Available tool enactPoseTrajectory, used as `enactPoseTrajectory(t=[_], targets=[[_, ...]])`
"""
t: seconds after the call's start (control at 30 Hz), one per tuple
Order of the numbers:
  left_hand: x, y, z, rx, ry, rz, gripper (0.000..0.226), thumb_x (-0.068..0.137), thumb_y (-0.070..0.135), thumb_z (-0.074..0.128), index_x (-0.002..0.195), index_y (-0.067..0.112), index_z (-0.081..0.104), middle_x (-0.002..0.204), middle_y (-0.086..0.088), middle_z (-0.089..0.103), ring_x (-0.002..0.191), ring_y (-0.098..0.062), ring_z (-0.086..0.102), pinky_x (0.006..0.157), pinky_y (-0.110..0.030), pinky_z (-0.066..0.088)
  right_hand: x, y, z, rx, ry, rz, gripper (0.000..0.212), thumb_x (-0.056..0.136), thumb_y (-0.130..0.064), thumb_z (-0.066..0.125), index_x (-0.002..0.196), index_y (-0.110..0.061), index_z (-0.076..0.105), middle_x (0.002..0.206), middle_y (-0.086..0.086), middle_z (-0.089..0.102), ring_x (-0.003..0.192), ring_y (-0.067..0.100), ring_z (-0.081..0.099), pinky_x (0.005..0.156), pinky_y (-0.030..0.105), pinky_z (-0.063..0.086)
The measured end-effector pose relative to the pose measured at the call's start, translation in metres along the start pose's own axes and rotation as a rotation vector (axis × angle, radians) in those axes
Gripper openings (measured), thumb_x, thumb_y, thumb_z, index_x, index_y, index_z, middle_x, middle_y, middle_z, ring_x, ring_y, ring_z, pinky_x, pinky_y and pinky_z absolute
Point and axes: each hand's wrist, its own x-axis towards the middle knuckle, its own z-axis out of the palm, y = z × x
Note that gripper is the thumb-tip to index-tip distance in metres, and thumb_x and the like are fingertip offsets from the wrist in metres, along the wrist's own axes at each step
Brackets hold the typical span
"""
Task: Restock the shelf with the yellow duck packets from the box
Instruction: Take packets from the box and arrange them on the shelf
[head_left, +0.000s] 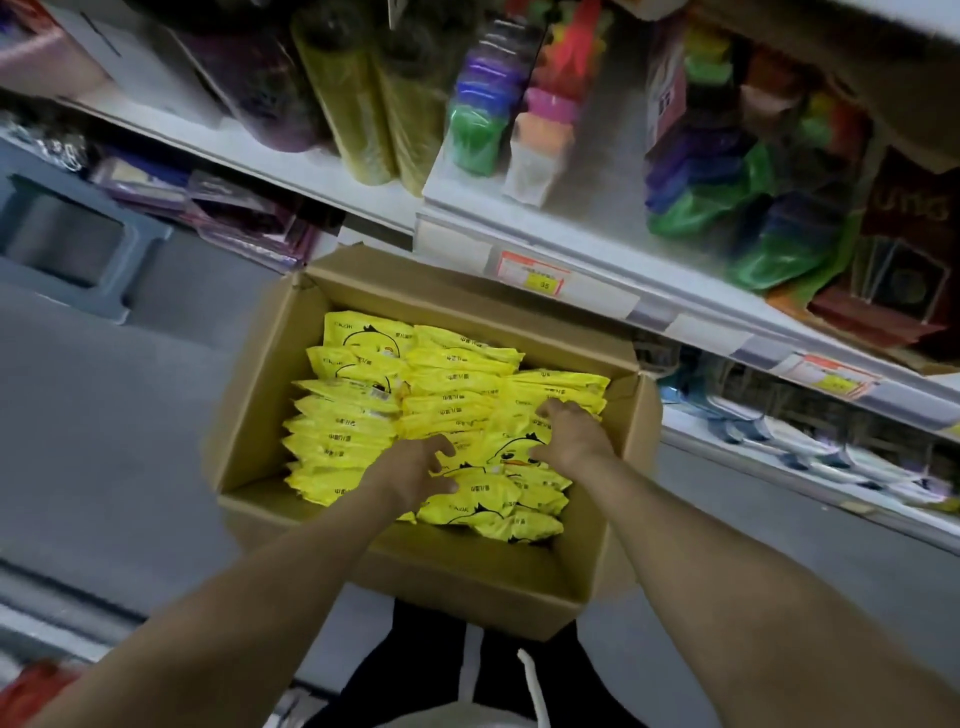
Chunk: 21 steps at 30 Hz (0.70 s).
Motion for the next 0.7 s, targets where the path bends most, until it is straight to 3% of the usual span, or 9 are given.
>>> enactPoseTrajectory(t=[0.17, 0.3, 0.4, 0.47, 0.53, 0.6, 0.7], targets=[[0.007, -0.013, 0.000, -0.021, 0.020, -0.037, 0.048, 0.081, 0.039, 0.077, 0.122, 0.023, 0.058, 0.101, -0.002, 0.071, 0.091, -0.020, 0.065, 0.079, -0.031, 0.052, 0.009, 0.002, 0.009, -0.034, 0.054, -0.005, 0.055, 0.081, -0.028, 0.079, 0.124, -0.022, 0.046, 0.127, 0.004, 0.051, 0.120, 0.025, 0.051, 0.094, 0.034, 0.046], [0.012, -0.014, 0.004, -0.049, 0.023, -0.035, 0.046, 0.080, 0.039, 0.078, 0.119, 0.023, 0.060, 0.096, 0.000, 0.071, 0.087, -0.018, 0.066, 0.079, -0.033, 0.053, 0.010, 0.006, 0.023, -0.100, 0.069, -0.007, 0.052, 0.084, -0.031, 0.075, 0.128, -0.024, 0.048, 0.131, 0.006, 0.044, 0.126, 0.026, 0.040, 0.099, 0.036, 0.044], [0.015, -0.013, 0.008, -0.054, 0.017, -0.018, 0.047, 0.079, 0.040, 0.078, 0.119, 0.023, 0.059, 0.097, 0.000, 0.070, 0.088, -0.018, 0.066, 0.080, -0.034, 0.053, 0.009, 0.010, 0.028, -0.157, 0.067, -0.001, 0.036, 0.087, -0.035, 0.072, 0.118, -0.024, 0.059, 0.128, 0.006, 0.044, 0.125, 0.025, 0.038, 0.096, 0.035, 0.044], [0.015, -0.013, 0.012, -0.058, 0.011, -0.022, 0.048, 0.079, 0.042, 0.078, 0.119, 0.023, 0.059, 0.101, -0.001, 0.070, 0.091, -0.019, 0.066, 0.081, -0.036, 0.054, 0.010, 0.012, 0.029, -0.141, 0.045, -0.023, 0.020, 0.089, -0.035, 0.070, 0.104, -0.023, 0.063, 0.119, 0.004, 0.049, 0.120, 0.024, 0.044, 0.090, 0.033, 0.044], [0.014, -0.012, 0.016, -0.073, 0.000, -0.032, 0.049, 0.078, 0.042, 0.078, 0.119, 0.023, 0.059, 0.105, -0.002, 0.070, 0.094, -0.020, 0.065, 0.083, -0.036, 0.053, 0.008, 0.013, 0.030, -0.028, 0.010, -0.072, 0.015, 0.093, -0.034, 0.065, 0.096, -0.022, 0.057, 0.103, 0.002, 0.054, 0.104, 0.023, 0.053, 0.077, 0.031, 0.042], [0.013, -0.011, 0.020, -0.092, -0.010, -0.045, 0.049, 0.078, 0.041, 0.078, 0.120, 0.022, 0.060, 0.107, -0.003, 0.068, 0.097, -0.020, 0.065, 0.083, -0.036, 0.054, 0.007, 0.012, 0.029, 0.069, 0.004, -0.088, 0.018, 0.099, -0.034, 0.057, 0.108, -0.019, 0.052, 0.097, 0.004, 0.058, 0.089, 0.025, 0.055, 0.069, 0.031, 0.039], [0.012, -0.009, 0.026, -0.119, -0.012, -0.055, 0.051, 0.078, 0.040, 0.079, 0.121, 0.020, 0.059, 0.111, -0.005, 0.067, 0.101, -0.022, 0.064, 0.084, -0.034, 0.053, 0.009, 0.009, 0.027, 0.112, 0.034, -0.031, 0.031, 0.104, -0.035, 0.045, 0.128, -0.015, 0.044, 0.105, 0.012, 0.065, 0.094, 0.032, 0.061, 0.068, 0.035, 0.041]])
